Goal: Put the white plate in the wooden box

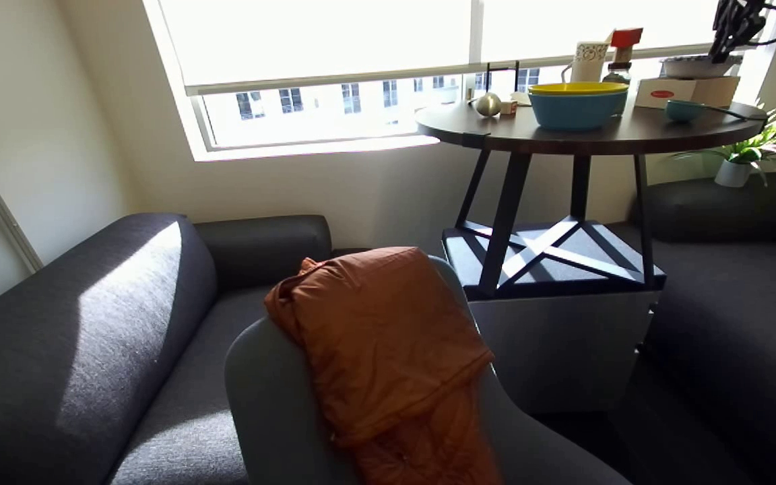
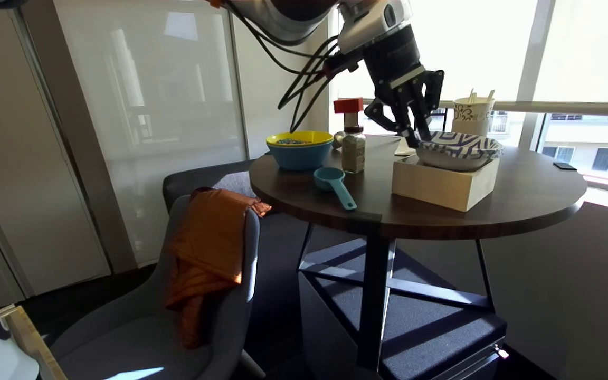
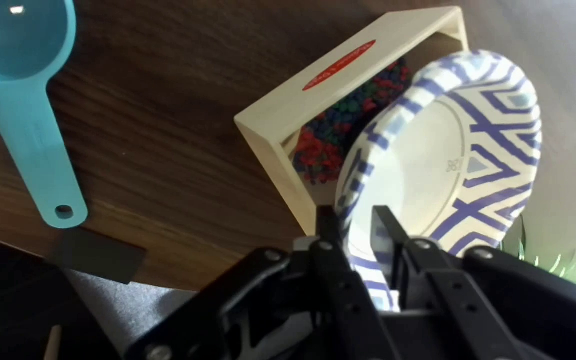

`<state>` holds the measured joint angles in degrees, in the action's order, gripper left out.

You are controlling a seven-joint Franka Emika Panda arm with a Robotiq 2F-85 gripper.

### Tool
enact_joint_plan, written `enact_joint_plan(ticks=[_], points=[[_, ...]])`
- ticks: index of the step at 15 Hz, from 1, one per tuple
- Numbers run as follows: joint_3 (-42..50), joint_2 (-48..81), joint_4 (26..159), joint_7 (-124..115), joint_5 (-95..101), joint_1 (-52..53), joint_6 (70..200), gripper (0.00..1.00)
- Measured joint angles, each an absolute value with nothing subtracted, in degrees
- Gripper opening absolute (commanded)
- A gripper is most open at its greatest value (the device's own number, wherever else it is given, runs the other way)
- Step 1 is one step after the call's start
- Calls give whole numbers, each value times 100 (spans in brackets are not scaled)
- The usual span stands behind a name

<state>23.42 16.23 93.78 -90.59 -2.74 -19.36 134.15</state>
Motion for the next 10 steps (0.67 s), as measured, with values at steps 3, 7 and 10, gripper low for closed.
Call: enact_joint_plan(ticks=[3,7,10], points=[[2333,1602,9274,-8922,-109,-1923,13055,77],[2276,1117,9280,-7828,-47,-1932,12723,100],[2267,403,9491,-6765,-72,-1955,12476,100]])
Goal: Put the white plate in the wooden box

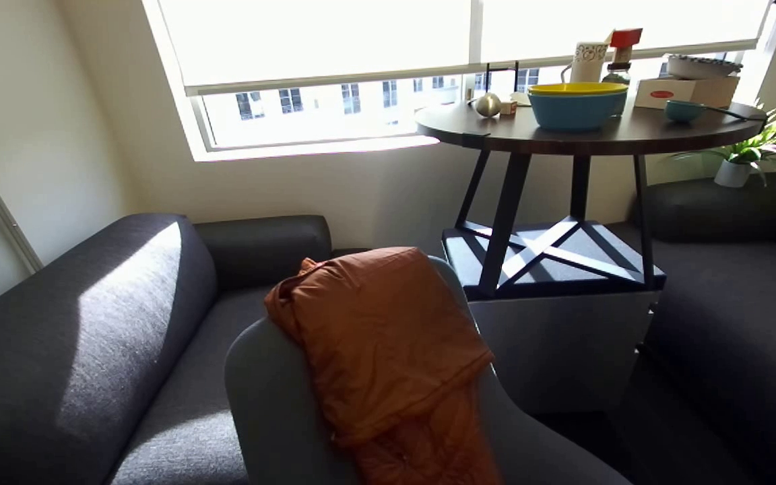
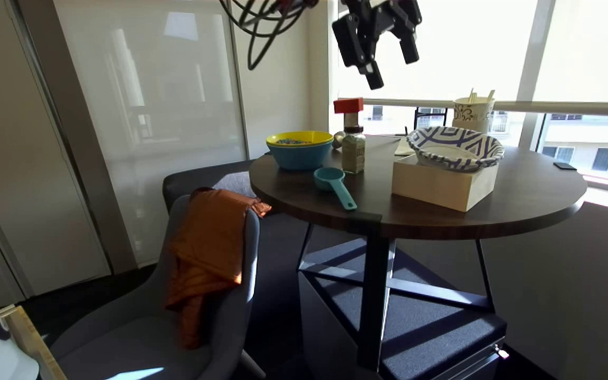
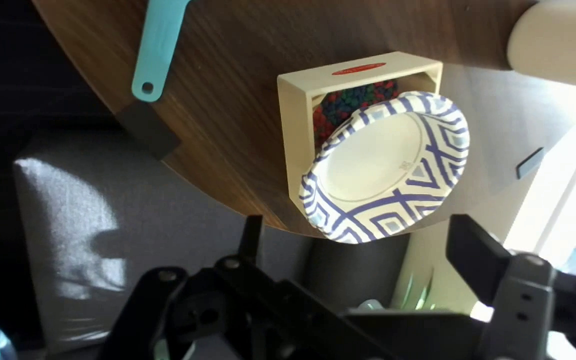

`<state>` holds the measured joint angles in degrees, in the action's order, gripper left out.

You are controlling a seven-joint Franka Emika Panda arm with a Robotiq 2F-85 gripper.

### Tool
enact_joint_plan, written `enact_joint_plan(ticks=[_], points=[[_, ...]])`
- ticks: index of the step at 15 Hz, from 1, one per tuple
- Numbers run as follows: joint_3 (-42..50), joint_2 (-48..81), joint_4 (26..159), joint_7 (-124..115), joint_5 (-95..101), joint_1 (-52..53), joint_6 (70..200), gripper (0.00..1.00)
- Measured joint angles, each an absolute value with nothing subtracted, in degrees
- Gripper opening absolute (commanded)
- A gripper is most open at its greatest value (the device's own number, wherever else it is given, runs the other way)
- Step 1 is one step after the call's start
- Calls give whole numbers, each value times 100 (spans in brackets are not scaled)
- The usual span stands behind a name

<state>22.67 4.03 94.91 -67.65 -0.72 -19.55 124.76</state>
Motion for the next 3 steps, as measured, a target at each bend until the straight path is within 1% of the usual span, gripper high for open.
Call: enact_joint_plan(ticks=[3], points=[[2272,-283,9820,-5690,-177,-2004,12460,100]])
